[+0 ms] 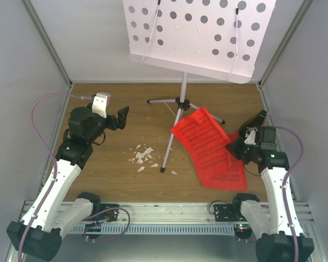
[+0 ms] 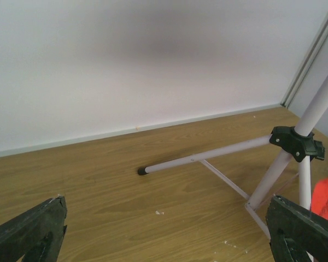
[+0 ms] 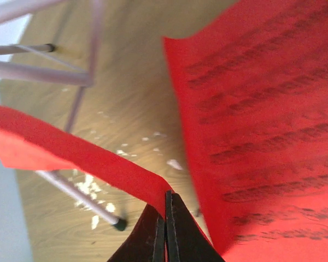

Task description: Pack up the instrument practice props

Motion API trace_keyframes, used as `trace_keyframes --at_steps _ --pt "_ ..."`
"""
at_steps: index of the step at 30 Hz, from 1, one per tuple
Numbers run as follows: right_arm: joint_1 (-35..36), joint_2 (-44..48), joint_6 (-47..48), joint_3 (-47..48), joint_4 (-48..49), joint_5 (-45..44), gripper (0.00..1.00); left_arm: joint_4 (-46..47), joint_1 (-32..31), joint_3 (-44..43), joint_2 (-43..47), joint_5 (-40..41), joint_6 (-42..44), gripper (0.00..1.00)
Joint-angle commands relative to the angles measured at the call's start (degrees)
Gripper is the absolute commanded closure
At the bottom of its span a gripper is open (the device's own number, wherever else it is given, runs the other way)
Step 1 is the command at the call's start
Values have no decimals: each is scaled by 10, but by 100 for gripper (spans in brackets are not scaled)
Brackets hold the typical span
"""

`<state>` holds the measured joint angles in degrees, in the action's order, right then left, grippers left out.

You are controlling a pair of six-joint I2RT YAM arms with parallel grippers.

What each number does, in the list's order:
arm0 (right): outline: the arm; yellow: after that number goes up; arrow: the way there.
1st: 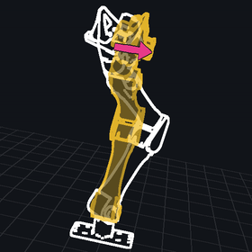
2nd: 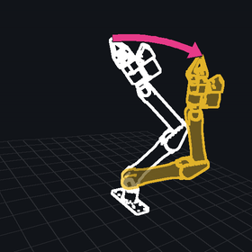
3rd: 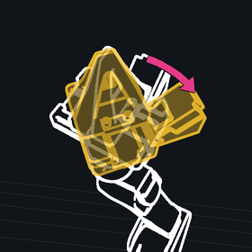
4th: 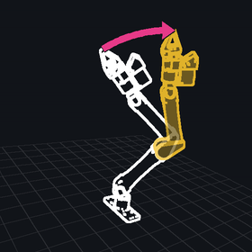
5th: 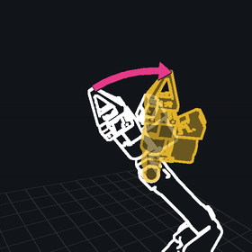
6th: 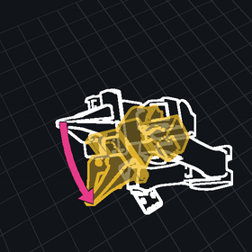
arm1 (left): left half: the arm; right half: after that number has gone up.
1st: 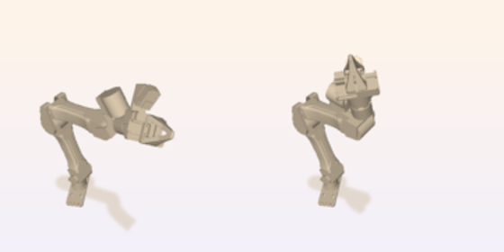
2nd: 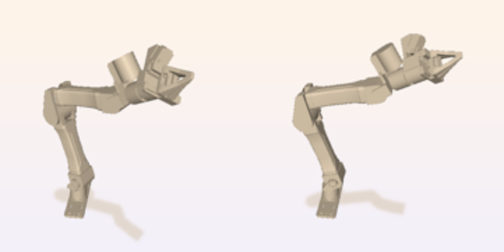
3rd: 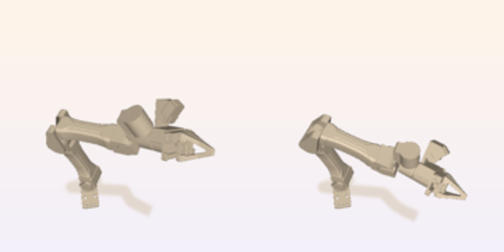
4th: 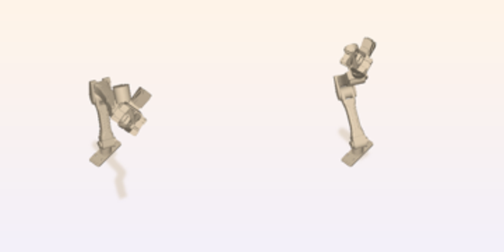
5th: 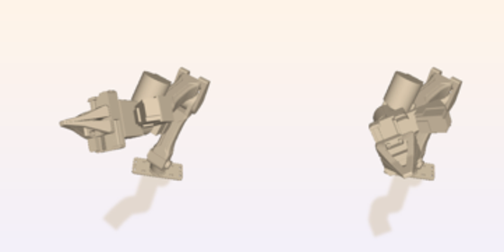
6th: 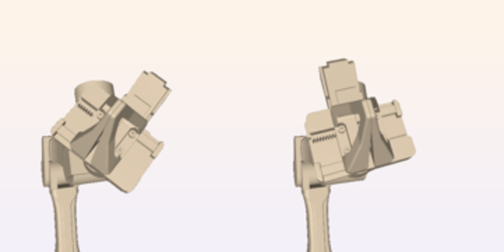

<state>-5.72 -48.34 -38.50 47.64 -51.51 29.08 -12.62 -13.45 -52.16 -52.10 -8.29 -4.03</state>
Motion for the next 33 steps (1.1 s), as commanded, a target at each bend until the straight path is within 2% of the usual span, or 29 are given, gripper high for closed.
trace_keyframes --at_steps 1,4,11,15,23,27,30,33 --pt "-8 55 -31 -49 15 -123 100 34 3 5 20 -10 -3 1" --pt "-9 96 -52 -96 43 -170 99 34 3 5 24 -11 -4 1" --pt "-9 93 -80 -206 116 -138 100 33 3 5 24 -13 -4 1" --pt "-9 97 -57 -194 99 -196 100 34 3 7 27 -15 -5 1" --pt "-9 107 -68 -194 117 -205 99 36 3 7 22 -26 -9 1" --pt "-8 108 -72 -197 120 -200 91 33 3 7 24 -28 -8 1" --pt "-8 116 -79 -195 120 -206 69 33 3 9 27 -24 -5 1" --pt "-8 127 -91 -182 114 -215 60 33 3 10 29 -17 -3 1"
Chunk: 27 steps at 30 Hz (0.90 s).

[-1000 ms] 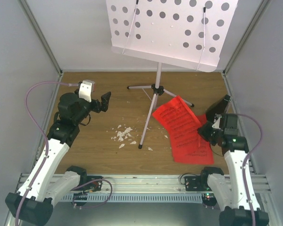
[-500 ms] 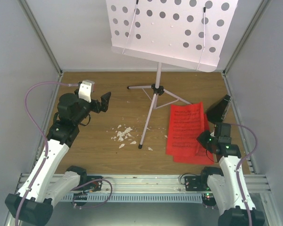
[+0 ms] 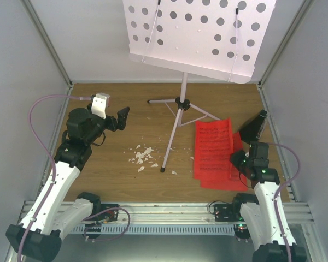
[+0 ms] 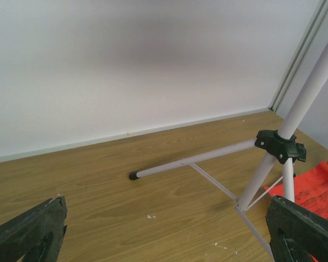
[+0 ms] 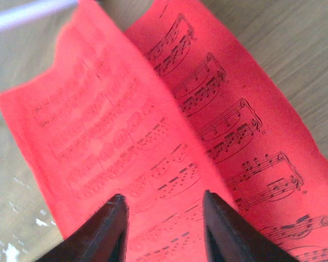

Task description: Pack up the instrument practice props

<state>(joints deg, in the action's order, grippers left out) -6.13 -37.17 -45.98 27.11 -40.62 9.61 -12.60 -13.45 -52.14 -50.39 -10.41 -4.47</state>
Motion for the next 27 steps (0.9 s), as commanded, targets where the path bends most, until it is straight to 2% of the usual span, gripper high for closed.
trace_keyframes --at_steps 1,3,4,5,7,10,16,21,24,27 --pt "-4 20 -21 29 3 -27 51 34 4 10 12 5 2 1" --pt "-4 30 -28 41 -3 -39 26 33 3 11 12 8 3 1" --pt "-5 34 -30 48 -6 -46 17 33 3 12 12 9 3 1" --pt "-5 38 -31 56 -7 -52 12 34 3 12 11 9 3 1" --pt "-5 46 -28 68 -1 -51 6 34 3 13 11 10 4 1" --pt "-4 44 0 68 55 14 6 37 3 15 10 9 5 1" --pt "15 -49 26 35 281 267 10 44 3 12 -6 -31 -2 1" --pt "123 -138 81 87 376 278 13 39 3 -30 -24 -47 -17 1" --pt "182 -205 101 121 425 278 21 44 3 -35 -24 -42 -10 1" --pt "208 -258 87 132 493 277 26 42 3 -13 -22 -17 0 1"
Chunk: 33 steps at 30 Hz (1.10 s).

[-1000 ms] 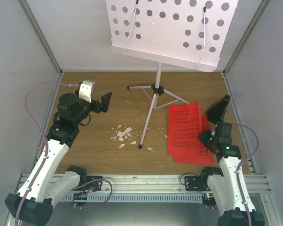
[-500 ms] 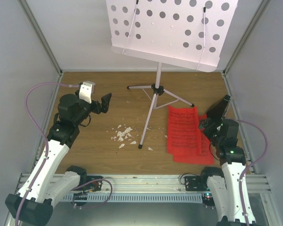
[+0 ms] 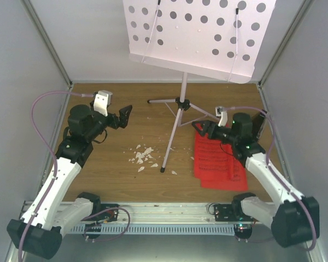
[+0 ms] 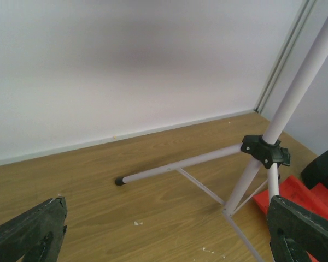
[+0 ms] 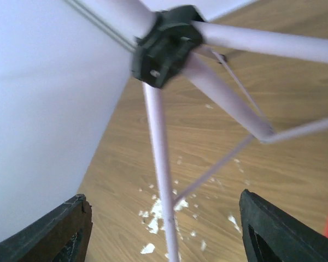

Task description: Pack up the instrument practice props

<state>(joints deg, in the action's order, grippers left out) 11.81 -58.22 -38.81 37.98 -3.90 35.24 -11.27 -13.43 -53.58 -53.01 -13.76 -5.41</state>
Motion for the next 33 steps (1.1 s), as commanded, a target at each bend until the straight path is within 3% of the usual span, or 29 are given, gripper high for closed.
trace_keyframes --at_steps 1,4,9,19,27,33 --pt "31 -63 6 22 153 30 28 23 4 6 5 27 15 1" --pt "31 -109 -26 23 233 44 33 19 3 22 18 55 25 1" --pt "31 -164 -51 46 286 61 46 24 4 27 19 64 31 1" --pt "19 -244 -74 76 322 35 51 18 3 29 -1 58 31 1" --pt "16 -294 -89 86 371 80 73 14 4 27 -7 59 36 1" --pt "13 -295 -57 82 361 66 79 15 4 28 -9 56 36 1"
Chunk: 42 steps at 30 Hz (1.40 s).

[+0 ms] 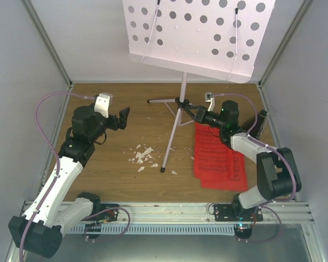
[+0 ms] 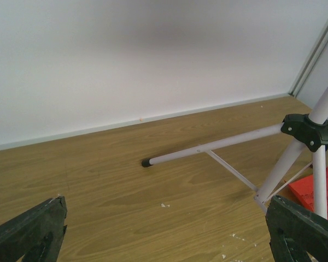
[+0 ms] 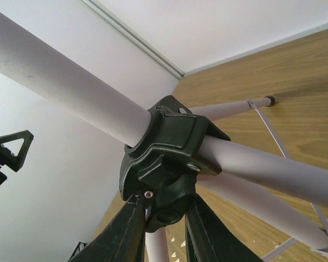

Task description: Pack up the instrument practice props

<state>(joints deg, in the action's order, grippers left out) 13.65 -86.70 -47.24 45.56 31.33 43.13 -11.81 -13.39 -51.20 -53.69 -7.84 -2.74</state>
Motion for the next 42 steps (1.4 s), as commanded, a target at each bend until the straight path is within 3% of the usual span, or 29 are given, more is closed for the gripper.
trace_keyframes --at_steps 1,8,14,26,42 --pt "-5 -10 33 6 9 -13 82 20 3 4 -3 -3 9 1" --pt "-6 7 123 16 -42 -34 95 20 4 6 -5 2 13 1" --pt "-2 29 255 38 -135 -78 98 16 3 7 -7 12 17 1" --pt "53 30 531 89 -253 -284 98 14 3 4 -5 7 14 1" --pt "99 62 702 81 -233 -439 92 16 3 7 0 10 15 1"
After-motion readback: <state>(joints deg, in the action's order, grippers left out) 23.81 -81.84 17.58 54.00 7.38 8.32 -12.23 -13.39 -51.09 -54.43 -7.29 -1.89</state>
